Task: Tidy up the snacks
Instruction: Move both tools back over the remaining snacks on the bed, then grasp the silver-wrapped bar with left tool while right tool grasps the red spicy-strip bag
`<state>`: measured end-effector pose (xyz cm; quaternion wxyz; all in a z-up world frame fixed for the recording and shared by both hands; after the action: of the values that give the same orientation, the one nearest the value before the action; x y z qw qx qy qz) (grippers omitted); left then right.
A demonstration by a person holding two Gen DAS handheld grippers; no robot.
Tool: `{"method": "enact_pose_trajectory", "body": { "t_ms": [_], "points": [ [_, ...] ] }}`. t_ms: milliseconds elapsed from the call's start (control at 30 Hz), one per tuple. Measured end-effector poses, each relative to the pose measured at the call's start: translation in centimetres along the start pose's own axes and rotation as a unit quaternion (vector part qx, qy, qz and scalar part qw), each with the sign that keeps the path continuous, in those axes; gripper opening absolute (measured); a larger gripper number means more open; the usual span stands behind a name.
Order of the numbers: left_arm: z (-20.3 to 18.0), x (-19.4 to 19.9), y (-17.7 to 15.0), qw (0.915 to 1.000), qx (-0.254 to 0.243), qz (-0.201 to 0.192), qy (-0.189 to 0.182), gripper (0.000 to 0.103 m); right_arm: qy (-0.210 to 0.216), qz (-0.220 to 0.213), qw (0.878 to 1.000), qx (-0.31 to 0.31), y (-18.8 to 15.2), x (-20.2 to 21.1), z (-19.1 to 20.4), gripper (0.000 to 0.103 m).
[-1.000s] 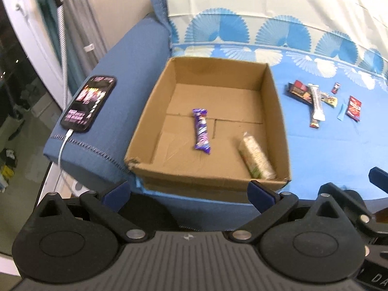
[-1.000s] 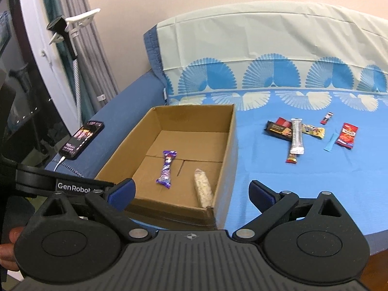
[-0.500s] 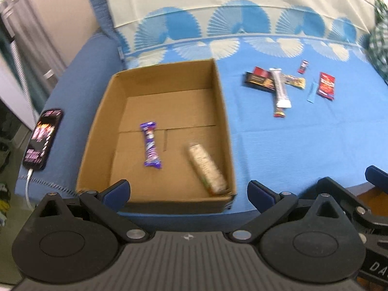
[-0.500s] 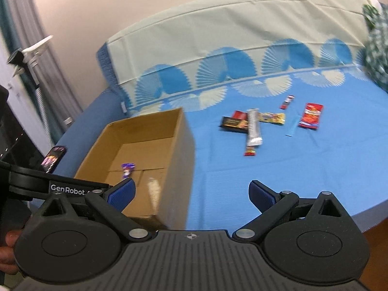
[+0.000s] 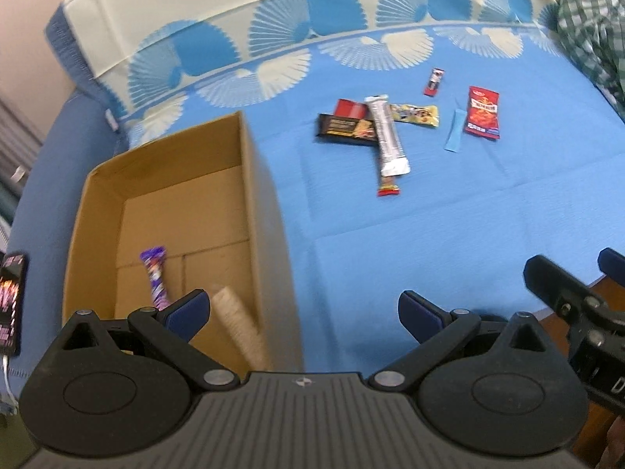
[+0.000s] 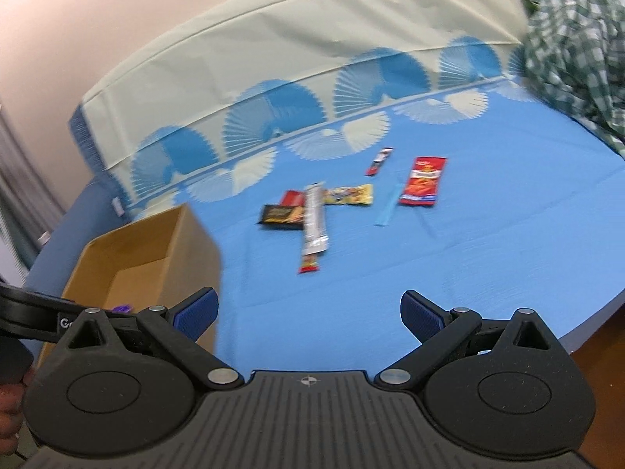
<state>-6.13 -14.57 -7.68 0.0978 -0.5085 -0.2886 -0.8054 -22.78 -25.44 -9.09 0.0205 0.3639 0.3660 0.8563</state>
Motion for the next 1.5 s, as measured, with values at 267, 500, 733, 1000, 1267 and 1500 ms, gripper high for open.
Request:
{"method": "enact_pose_trajectory", "body": {
  "t_ms": [267,500,733,1000,1267,1500],
  "points": [
    [-3.0,-5.6,6.0,0.9996,-0.016,0.016,-0.017,0.103,-0.045,-0.01,0.999,-0.021,3.4,-4.8,-4.8,0.099],
    [-4.2,-13.0,12.7,0.9995,0.019,0.021,-0.013,0.103,-0.078,-0.032,0.996,-0.035,7.7,-10.9,-8.9,0.099],
    [-5.4,-21.1,18.9,0.9982,0.024,0.031,-0.045,0.103,-0.102,-0.037,0.994,-0.015,12.6,-20.6,-11.5,0.1],
    [-6.4,-27.5,22.5,0.9942,0.006,0.052,-0.093,0.102,-0.139,0.0,0.99,-0.022,15.7,-33.4,-12.5,0.1],
    [-4.9,-27.5,22.0,0.9926,0.043,0.039,-0.107,0.023,-0.178,-0.03,0.981,0.064,14.4,-34.6,-12.0,0.05],
    [-2.8,-22.6,17.9,0.9883,0.065,0.004,-0.138,0.022,-0.158,-0.026,0.987,-0.011,12.7,-28.9,-14.2,0.045]
  ]
}}
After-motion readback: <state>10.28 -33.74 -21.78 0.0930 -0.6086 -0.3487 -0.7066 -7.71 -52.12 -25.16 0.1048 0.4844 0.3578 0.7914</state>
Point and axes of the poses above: each gripper's, at about its wrist camera, not at the fingertips, and x roughly against the way its jaws point, z to its left, y to its top, the point moved 5 cm from there along -x, roughly the way its jaws point, and after that the axes turned 11 degrees about -x, right-handed, at the moved point
